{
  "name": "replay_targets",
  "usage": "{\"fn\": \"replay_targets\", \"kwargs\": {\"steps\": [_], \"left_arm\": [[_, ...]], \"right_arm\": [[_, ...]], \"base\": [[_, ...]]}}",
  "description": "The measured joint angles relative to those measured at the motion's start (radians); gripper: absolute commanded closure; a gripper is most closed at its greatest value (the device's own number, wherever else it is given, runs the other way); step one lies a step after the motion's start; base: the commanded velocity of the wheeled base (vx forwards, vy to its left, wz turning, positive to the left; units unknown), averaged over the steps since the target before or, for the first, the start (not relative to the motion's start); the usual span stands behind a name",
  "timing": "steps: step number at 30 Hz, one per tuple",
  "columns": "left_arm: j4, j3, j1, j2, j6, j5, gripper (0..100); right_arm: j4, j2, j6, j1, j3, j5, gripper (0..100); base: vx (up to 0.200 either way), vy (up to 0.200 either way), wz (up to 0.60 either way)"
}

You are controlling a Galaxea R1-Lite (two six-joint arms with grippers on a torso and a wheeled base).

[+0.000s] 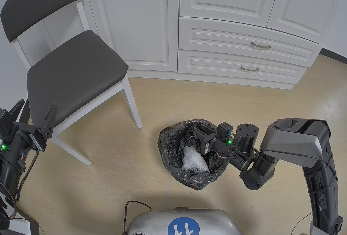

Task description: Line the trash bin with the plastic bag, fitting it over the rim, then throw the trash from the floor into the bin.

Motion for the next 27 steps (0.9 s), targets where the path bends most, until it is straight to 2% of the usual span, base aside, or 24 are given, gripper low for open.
{"fn": "replay_targets", "kwargs": {"steps": [12,20,27], "left_arm": [[0.008,0.023,0.014,0.003,-0.005,-0.001,0],[0.013,0.055,0.031,0.001,-0.006,-0.010,0],[0.018,0.076,0.040,-0.009,-0.034,-0.033,0]], "right_arm": [[0.001,-0.177,-0.052,0.002,0.204,-0.009,0],[0.000,-0.318,-0.017,-0.014,0.418,-0.131,0],[0.000,-0.508,0.036,-0.030,0.613,-0.163,0]], "base": [[0.000,0.000,0.00],[0.000,0.000,0.00],[0.000,0.000,0.00]]}}
